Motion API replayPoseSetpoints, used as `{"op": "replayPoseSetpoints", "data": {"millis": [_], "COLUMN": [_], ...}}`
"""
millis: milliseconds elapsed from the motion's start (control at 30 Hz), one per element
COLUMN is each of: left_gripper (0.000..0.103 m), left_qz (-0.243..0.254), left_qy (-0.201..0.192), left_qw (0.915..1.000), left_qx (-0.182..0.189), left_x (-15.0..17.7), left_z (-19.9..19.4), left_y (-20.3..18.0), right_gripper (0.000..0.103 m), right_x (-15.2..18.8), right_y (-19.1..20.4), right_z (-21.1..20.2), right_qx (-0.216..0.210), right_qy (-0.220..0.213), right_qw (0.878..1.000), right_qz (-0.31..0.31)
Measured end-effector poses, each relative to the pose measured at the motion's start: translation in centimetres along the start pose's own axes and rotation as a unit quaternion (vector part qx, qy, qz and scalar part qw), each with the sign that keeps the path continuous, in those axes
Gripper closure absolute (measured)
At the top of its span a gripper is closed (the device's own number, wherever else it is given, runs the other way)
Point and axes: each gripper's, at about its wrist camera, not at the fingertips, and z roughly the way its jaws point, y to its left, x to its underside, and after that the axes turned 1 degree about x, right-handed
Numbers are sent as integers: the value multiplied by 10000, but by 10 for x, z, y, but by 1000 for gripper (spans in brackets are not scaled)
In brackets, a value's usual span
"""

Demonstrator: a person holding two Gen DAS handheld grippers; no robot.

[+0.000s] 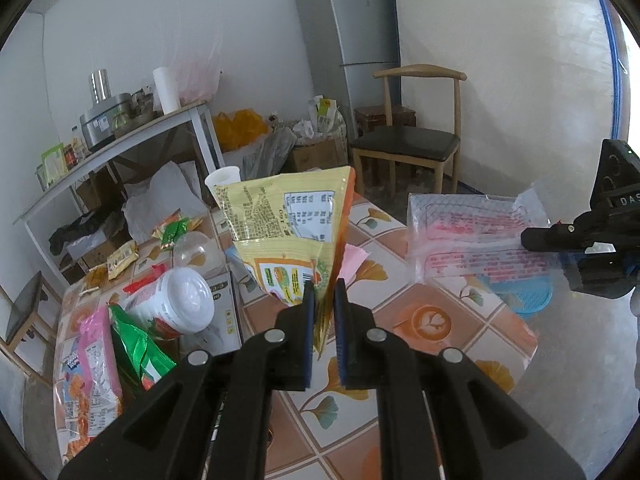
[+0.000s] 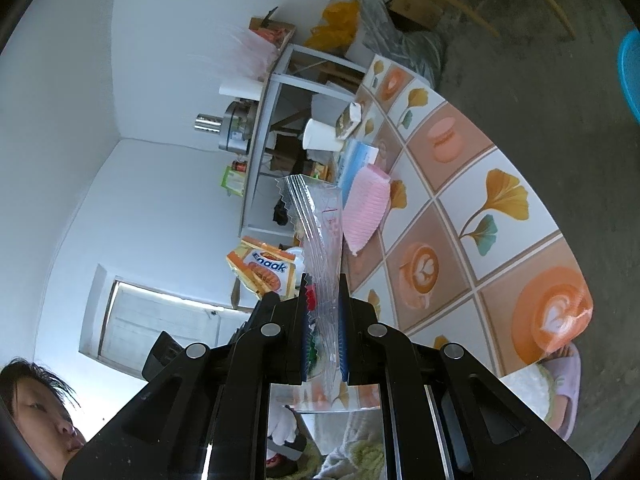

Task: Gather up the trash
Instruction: 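Carry bag and wrapper to the blue wastebasket and release both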

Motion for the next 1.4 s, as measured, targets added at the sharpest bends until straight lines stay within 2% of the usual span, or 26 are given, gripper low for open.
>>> {"op": "replayPoseSetpoints", "data": {"millis": [400,633,800,900,1000,1167,1300,1333,1400], "left_gripper": [94,94,94,94,94,94,94,94,94], "left_qz": [321,544,663,638,622,721,714,733,742], "left_qy": [-117,-126,-92,43,202,592,1238,1515,1867], "left_qw": [9994,9980,9949,9899,9805,9553,9255,9146,9038], "left_qx": [103,309,760,1269,1852,2807,3508,3678,3780], "left_x": [-14,-20,-33,-47,-63,-88,-101,-103,-103], "left_z": [-3,3,12,25,40,76,121,140,165], "left_y": [-29,-53,-76,-92,-110,-158,-204,-221,-244], "right_gripper": [93,93,93,93,93,93,93,93,93], "right_x": [-1,-4,-8,-8,-7,-9,-14,-16,-24], "right_y": [-9,-27,-40,-51,-65,-92,-122,-129,-148], "right_z": [-24,-48,-74,-100,-127,-168,-189,-192,-195], "right_qx": [-101,-125,-74,50,234,757,1258,1378,1631], "right_qy": [-232,-478,-800,-1157,-1557,-2181,-2551,-2616,-2742], "right_qw": [9997,9985,9961,9922,9857,9690,9516,9474,9373], "right_qz": [60,221,358,458,597,875,1160,1221,1401]}}
